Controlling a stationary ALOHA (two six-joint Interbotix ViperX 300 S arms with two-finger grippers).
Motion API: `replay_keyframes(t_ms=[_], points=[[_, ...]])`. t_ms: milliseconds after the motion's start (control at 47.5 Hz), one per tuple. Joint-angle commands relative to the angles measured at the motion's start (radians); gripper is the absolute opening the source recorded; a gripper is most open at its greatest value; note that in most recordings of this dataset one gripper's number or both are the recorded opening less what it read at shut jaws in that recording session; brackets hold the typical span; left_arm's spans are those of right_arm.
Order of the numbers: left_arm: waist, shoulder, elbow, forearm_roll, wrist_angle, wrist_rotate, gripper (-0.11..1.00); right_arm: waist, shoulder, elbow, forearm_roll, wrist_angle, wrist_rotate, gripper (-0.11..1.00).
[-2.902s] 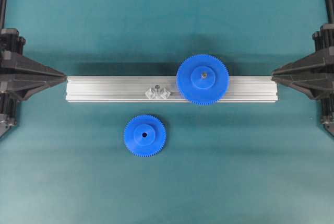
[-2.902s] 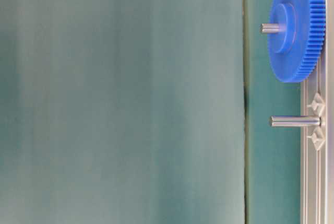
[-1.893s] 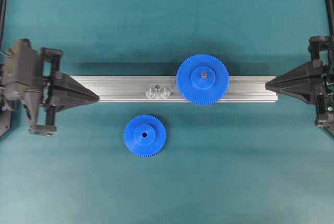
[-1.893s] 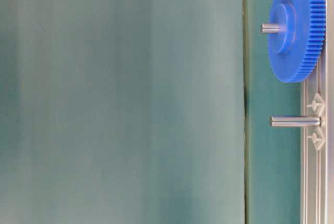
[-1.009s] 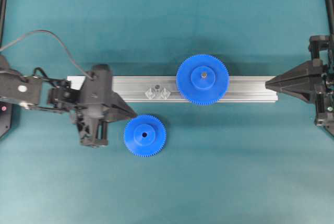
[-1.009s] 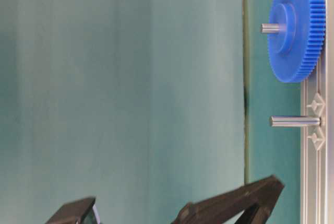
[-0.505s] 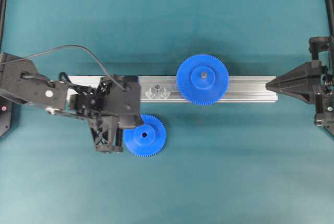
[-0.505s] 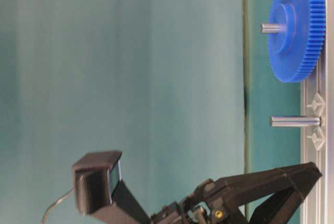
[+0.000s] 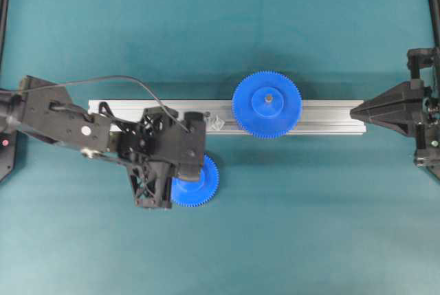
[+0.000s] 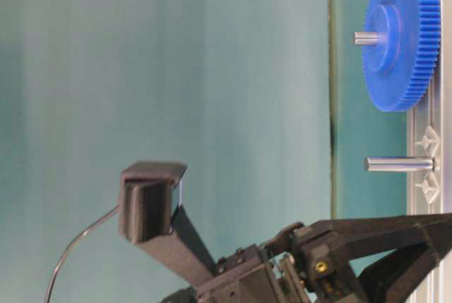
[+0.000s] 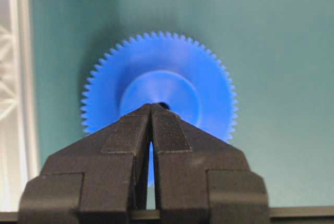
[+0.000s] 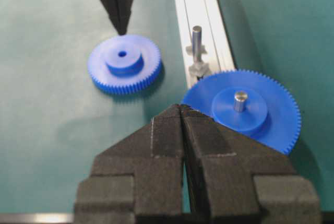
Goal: Find the location of the shaft and insert the small gear.
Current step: 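Lower the left gripper and grip the small blue gear's hub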
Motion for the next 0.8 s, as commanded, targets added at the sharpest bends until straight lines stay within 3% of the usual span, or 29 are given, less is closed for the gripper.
replay_keyframes(t_ms=[0, 294, 778], points=[[-0.009, 0.006, -0.046, 0.003, 0.034, 0.000, 0.00, -0.002, 0.006, -0.015, 0.003, -0.003, 0.009, 0.02], [-0.011, 0.069, -0.144, 0.003, 0.181, 0.000, 0.00, -0.002, 0.000, -0.008, 0.002, -0.005, 0.009, 0.02], [-0.009, 0.095, -0.184, 0.003, 0.256, 0.025, 0.06, -0.002, -0.017, 0.005, 0.003, -0.005, 0.011, 0.02]])
